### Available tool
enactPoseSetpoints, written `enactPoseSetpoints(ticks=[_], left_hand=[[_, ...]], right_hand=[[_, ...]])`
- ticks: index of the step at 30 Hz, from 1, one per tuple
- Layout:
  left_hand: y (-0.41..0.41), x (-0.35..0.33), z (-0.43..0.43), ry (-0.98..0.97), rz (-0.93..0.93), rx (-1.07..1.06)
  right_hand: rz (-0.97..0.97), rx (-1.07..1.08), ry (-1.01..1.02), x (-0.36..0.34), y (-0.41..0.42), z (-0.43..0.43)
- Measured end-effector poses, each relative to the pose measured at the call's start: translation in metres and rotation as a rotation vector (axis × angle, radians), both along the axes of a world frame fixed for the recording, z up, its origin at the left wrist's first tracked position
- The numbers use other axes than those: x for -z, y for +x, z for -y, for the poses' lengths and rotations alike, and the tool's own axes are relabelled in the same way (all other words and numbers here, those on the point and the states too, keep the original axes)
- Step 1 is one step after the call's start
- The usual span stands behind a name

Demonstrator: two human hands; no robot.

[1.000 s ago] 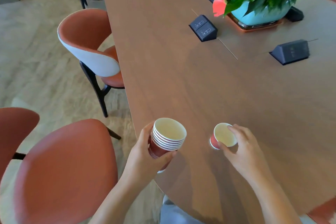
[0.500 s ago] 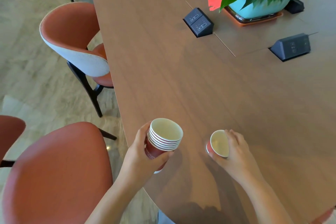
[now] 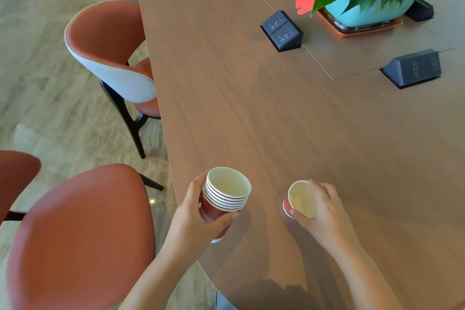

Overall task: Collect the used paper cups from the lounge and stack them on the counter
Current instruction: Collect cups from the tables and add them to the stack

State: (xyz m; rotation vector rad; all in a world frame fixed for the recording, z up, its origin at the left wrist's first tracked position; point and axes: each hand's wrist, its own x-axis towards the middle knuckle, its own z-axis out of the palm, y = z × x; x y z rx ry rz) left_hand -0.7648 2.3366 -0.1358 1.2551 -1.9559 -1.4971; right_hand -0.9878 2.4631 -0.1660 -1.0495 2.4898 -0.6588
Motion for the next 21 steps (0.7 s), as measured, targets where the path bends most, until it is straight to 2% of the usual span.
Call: enactPoseSetpoints(ticks=[10,21], left_hand=[[0.003,-0.004,0.006,-0.109,0.078,0.045],[0.006,-0.007,0.011,-0.336,0.211,0.141]], right_hand=[[0.086,-0.124,-0.371,-0.042,0.012,0.011],[0.226,-0.227,-0.545,-0.084,0.028,0.02]])
